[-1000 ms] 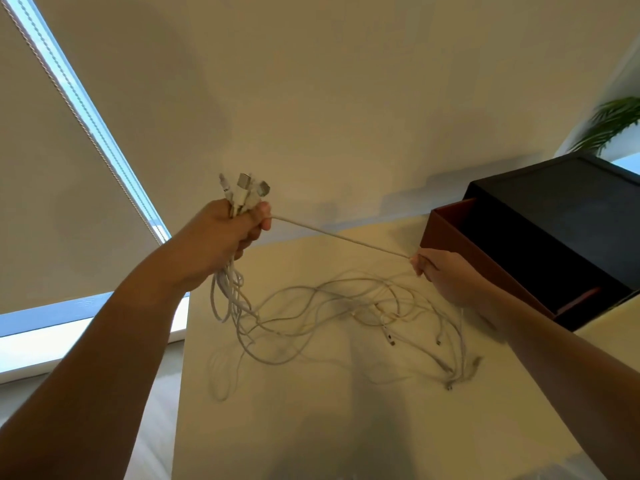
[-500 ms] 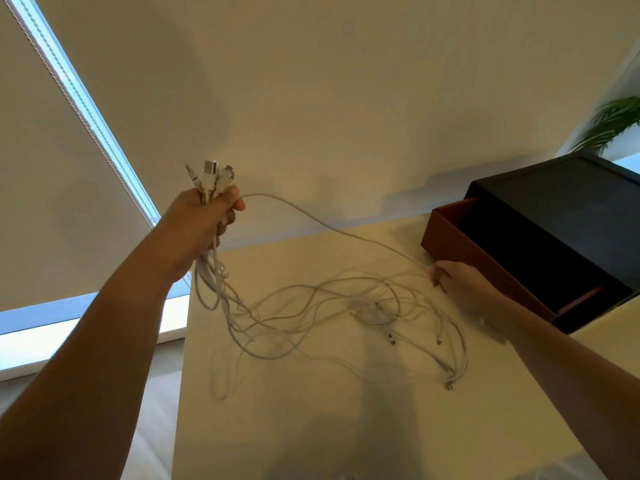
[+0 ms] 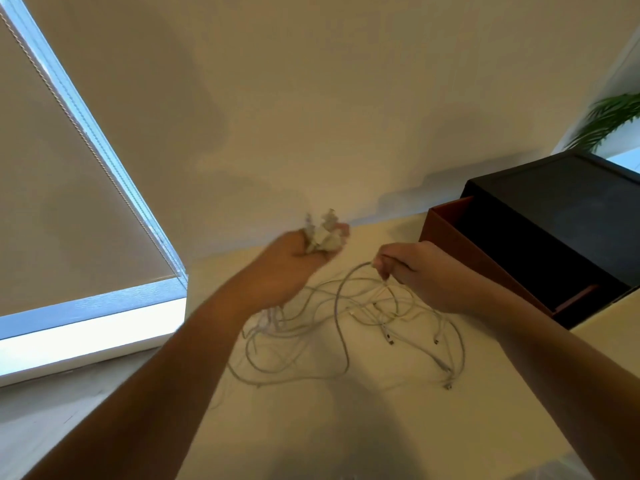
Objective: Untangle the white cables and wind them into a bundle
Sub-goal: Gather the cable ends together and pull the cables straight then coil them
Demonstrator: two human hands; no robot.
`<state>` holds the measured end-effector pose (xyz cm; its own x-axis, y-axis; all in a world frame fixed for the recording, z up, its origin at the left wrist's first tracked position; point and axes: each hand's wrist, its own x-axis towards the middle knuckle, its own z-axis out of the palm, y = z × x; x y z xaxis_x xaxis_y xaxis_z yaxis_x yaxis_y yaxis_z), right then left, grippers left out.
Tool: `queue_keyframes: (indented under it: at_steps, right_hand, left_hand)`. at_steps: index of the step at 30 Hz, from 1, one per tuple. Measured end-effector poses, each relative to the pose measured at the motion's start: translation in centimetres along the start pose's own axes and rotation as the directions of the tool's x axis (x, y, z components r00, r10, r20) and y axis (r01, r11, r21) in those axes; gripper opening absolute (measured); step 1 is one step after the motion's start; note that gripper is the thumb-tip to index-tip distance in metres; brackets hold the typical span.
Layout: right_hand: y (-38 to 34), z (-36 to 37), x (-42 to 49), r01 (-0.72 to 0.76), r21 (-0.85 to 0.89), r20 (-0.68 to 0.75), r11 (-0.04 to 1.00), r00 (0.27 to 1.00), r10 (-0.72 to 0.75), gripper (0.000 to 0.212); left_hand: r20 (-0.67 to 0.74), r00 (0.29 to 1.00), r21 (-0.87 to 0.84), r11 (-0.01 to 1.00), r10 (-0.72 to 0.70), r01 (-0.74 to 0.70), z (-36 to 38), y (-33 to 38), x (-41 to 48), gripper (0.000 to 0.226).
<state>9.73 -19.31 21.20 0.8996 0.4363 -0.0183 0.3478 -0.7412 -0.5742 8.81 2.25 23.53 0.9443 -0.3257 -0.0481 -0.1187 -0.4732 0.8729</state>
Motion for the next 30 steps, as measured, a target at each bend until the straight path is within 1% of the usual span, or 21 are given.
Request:
queue_keyframes:
  at_steps: [1,2,3,5,6,8,10,13,14,17,20,24,28,30]
  right_hand:
    - [-0.8,-0.1,0.3,0.035,0.014,-0.018,0.999,0.999,-0.034,0.030]
    - [-1.4,-0.2,0.5,0.059,0.031,-0.044,0.998,0.997,-0.057,0.029]
    - [-1.8,-0.3,0.7,0.073,0.040,-0.065,0.997,0.995,-0.070,0.029]
    - [-1.9,-0.3,0.8,0.077,0.029,-0.080,0.997,0.994,-0.075,0.027]
    - [-1.6,-0.2,0.8,0.070,0.014,-0.074,0.997,0.995,-0.068,0.026]
    - [-0.6,0.1,0.5,0.040,-0.011,-0.067,0.999,0.997,-0.041,0.025]
    - [0.6,0.3,0.2,-0.010,-0.021,-0.077,1.000,0.997,0.008,0.026]
    - [2.7,0.7,0.1,-0.145,-0.027,-0.058,0.989,0.988,0.143,0.029]
    - [3.4,0.9,0.0,-0.175,-0.025,-0.051,0.984,0.984,0.173,0.031]
    - [5.7,1.6,0.1,-0.196,-0.016,-0.034,0.980,0.980,0.195,0.031]
    - [7.0,2.1,0.3,-0.213,-0.072,-0.039,0.974,0.977,0.211,0.031]
    - [8.2,2.8,0.5,-0.238,-0.106,-0.066,0.965,0.970,0.232,0.035]
    - [8.3,2.7,0.8,-0.317,-0.185,-0.107,0.930,0.947,0.302,0.040]
    - [8.7,2.8,0.9,-0.337,-0.169,-0.114,0.926,0.940,0.321,0.040]
  left_hand:
    - [0.070,0.997,-0.009,1.000,-0.011,0.012,0.9,0.4,0.0,0.024]
    - [0.101,0.994,-0.007,1.000,-0.029,0.030,1.2,0.3,0.2,0.021]
    - [0.095,0.994,-0.017,0.999,-0.048,0.050,1.4,0.2,0.3,0.021]
    - [0.029,0.996,-0.032,0.996,-0.082,0.083,1.0,-0.2,0.6,0.023]
    - [-0.008,0.996,-0.008,0.996,-0.091,0.091,0.6,-0.5,0.8,0.023]
    - [-0.080,0.993,0.035,0.996,-0.084,0.087,-0.6,-0.9,0.9,0.024]
    - [-0.144,0.988,0.041,0.997,-0.057,0.064,-1.8,-0.9,0.6,0.026]
    - [-0.203,0.979,0.101,0.993,-0.034,0.055,-3.8,-0.8,0.2,0.022]
    - [-0.210,0.977,0.127,0.990,-0.031,0.059,-4.5,-0.8,0.2,0.022]
    - [-0.216,0.976,0.185,0.980,-0.030,0.071,-6.0,-0.8,0.0,0.022]
    - [-0.191,0.981,0.224,0.971,-0.040,0.083,-6.1,-1.0,-0.1,0.020]
    - [-0.205,0.978,0.219,0.972,-0.039,0.085,-5.9,-1.3,0.0,0.023]
    - [-0.173,0.982,0.208,0.972,-0.073,0.109,-5.6,-1.5,0.0,0.019]
    - [-0.193,0.979,0.202,0.975,-0.057,0.097,-5.7,-1.5,0.1,0.020]
